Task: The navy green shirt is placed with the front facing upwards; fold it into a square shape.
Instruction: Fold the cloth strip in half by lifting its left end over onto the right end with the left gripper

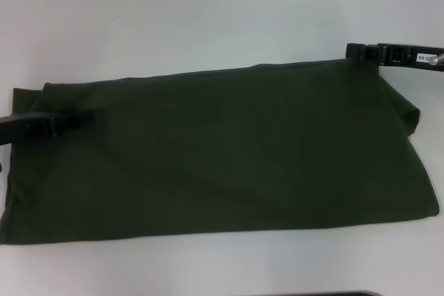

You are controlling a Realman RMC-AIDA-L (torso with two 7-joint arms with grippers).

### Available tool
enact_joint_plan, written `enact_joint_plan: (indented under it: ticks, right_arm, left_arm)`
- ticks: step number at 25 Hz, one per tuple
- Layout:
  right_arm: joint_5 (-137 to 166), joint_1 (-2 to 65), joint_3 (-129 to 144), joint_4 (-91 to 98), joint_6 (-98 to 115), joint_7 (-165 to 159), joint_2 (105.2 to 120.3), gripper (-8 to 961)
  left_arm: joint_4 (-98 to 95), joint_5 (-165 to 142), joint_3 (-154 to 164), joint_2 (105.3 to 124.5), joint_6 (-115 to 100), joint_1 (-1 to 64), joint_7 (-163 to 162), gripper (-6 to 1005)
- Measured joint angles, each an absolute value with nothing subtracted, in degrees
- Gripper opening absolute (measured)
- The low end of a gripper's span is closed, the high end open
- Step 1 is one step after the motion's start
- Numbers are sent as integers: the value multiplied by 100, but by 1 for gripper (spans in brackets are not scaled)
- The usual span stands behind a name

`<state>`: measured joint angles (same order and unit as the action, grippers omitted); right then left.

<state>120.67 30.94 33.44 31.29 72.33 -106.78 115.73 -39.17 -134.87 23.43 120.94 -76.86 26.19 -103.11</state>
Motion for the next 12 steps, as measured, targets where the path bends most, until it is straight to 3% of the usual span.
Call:
enact_joint_plan:
  ticks: [12]
  right_arm:
    - [12067,3103,3338,3129,7214,-10671,11573,20]
  left_arm:
    - [-3896,-13424,2338,12051,-8172,2733,-10302,471]
